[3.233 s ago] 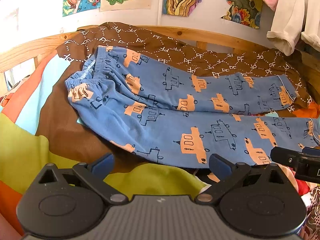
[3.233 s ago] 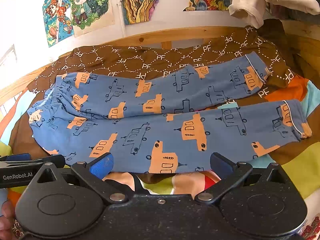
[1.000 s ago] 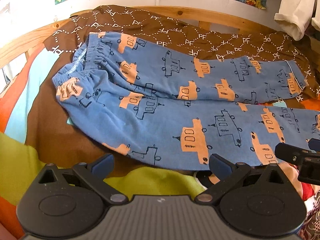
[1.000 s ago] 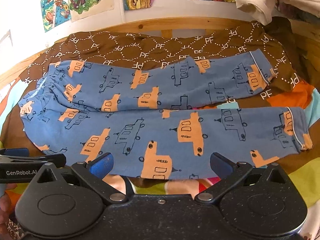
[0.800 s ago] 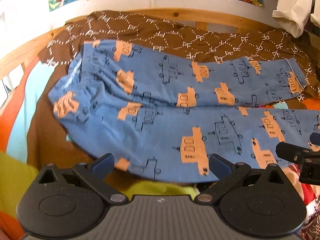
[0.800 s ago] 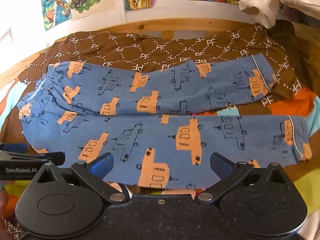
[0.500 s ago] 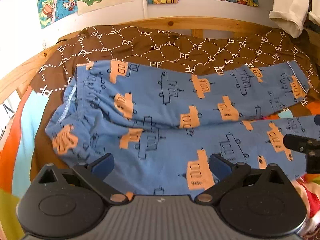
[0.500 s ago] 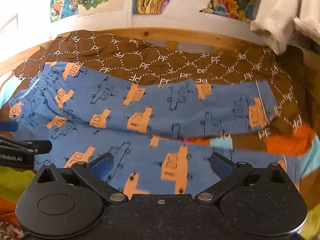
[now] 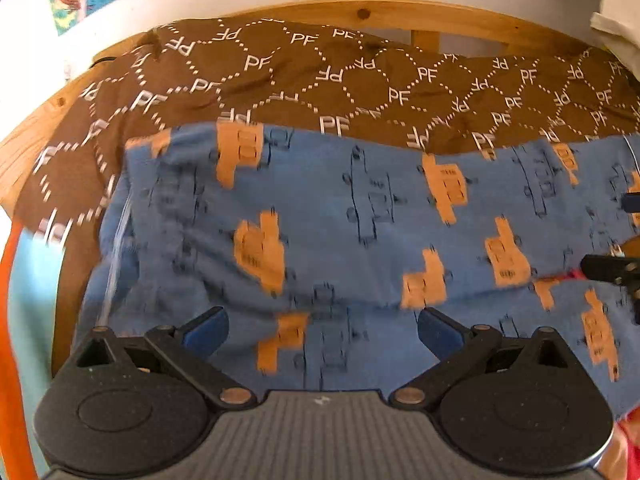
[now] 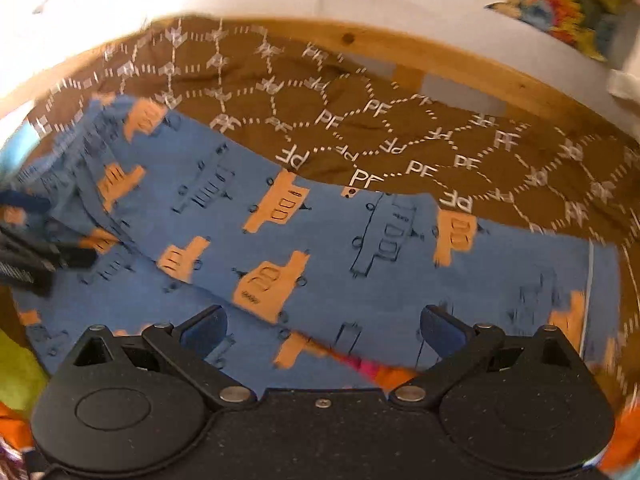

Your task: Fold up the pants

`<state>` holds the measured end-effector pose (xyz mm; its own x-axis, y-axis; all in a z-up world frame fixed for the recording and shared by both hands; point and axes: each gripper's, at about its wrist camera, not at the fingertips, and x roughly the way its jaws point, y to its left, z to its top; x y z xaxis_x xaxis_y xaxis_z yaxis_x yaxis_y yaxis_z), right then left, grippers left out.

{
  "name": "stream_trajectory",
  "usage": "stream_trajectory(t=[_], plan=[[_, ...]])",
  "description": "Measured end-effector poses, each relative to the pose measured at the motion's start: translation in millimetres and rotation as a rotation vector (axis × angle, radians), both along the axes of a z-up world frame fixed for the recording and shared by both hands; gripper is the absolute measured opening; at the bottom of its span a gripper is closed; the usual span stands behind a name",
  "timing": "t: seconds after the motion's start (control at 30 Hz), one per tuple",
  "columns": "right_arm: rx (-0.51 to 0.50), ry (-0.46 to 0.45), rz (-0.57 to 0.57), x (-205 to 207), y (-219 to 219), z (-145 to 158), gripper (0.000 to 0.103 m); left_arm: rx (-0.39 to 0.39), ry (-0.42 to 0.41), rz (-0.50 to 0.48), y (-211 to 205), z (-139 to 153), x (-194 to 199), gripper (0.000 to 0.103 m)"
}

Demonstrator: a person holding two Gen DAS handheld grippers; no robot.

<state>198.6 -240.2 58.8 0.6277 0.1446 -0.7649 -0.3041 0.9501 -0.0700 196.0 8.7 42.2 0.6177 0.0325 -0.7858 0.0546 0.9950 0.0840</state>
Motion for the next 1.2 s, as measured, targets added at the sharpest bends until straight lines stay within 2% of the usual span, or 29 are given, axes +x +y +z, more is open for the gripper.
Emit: stream_trajectory(t=[0.17, 0.27, 0.33, 0.47, 0.53, 0.6, 0.67, 0.77, 0.83, 0.93, 0.97, 1.07, 1.13, 1.17, 1.2], plan=[[-0.057, -0.028, 0.138, 51, -10, -14, 0.102, 0.072, -0.043, -0.095, 21, 25, 57, 0.103], [-0.049, -0.007, 0.129, 87, -24, -16, 0.102, 0.132, -0.097, -0.157, 28, 42, 90, 0.103], [-0.007, 0.012, 0.132, 110, -30, -13, 0.102, 0.193, -0.134, -0.239, 27, 46, 110, 0.103], [0.002, 0.064, 0.260, 152, -22, -10, 0.101, 0.328, -0.117, -0.484, 16, 37, 135, 0.103], [-0.025, 0.106, 0.331, 169, -12, -12, 0.093, 0.382, -0.124, -0.544, 11, 28, 142, 0.103], [-0.055, 0.171, 0.405, 180, 2, -17, 0.086, 0.383, -0.101, -0.594, 9, 19, 149, 0.101], [-0.133, 0.223, 0.489, 189, 16, -24, 0.081, 0.362, -0.074, -0.640, 7, 11, 154, 0.092], [-0.212, 0.233, 0.577, 193, 25, -29, 0.075, 0.342, -0.013, -0.731, -1, 2, 158, 0.080], [-0.199, 0.234, 0.560, 196, 19, -29, 0.071, 0.382, 0.039, -0.786, -6, -7, 160, 0.055], [-0.154, 0.243, 0.492, 201, 3, -30, 0.069, 0.430, 0.120, -0.832, -11, -16, 163, 0.038], [-0.146, 0.243, 0.490, 200, -2, -30, 0.069, 0.436, 0.146, -0.844, -12, -16, 164, 0.036], [-0.149, 0.242, 0.496, 195, -13, -30, 0.061, 0.451, 0.183, -0.829, -13, -18, 167, 0.013], [-0.140, 0.253, 0.490, 192, -15, -29, 0.046, 0.461, 0.171, -0.783, -12, -18, 167, 0.003], [-0.137, 0.260, 0.491, 192, -13, -29, 0.041, 0.455, 0.161, -0.764, -11, -17, 166, 0.002], [-0.136, 0.264, 0.496, 189, -12, -28, 0.031, 0.447, 0.151, -0.751, -10, -15, 165, 0.002]])
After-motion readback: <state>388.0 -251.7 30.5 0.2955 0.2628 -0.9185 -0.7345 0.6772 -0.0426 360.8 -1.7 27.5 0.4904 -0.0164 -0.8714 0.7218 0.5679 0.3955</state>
